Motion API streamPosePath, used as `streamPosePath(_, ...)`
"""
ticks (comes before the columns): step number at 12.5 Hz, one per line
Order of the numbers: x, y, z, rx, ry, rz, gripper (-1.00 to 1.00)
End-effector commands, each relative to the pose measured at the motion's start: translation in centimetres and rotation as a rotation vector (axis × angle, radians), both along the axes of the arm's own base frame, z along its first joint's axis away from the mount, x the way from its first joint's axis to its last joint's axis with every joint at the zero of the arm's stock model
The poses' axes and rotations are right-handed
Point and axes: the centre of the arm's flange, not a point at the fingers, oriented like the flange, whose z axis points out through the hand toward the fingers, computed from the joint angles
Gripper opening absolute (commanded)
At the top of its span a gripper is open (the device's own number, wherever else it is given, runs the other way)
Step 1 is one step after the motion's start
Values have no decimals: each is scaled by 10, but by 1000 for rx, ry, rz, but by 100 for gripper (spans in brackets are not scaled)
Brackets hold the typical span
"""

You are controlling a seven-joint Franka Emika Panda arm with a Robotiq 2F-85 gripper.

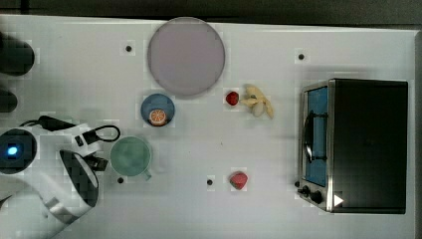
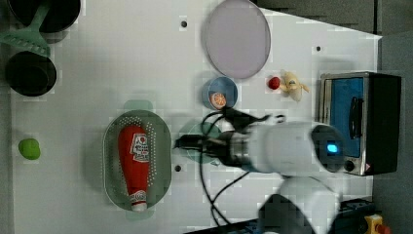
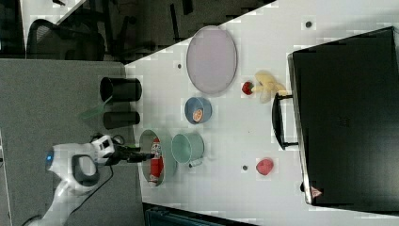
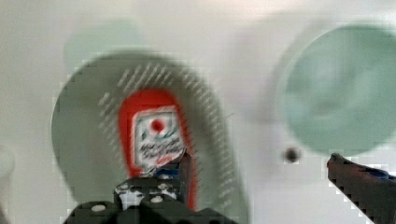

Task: Pick Ketchup from the table and place it in strainer.

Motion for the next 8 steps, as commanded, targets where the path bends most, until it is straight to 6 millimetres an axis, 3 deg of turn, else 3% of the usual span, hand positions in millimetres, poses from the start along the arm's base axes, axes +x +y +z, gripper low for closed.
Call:
streamPosePath(1, 44, -70, 86, -74, -114, -214, 100)
streamPosePath(5, 63, -192, 167, -165, -151, -469, 100)
streamPosePath(8, 66, -274, 213, -134, -125, -654, 100)
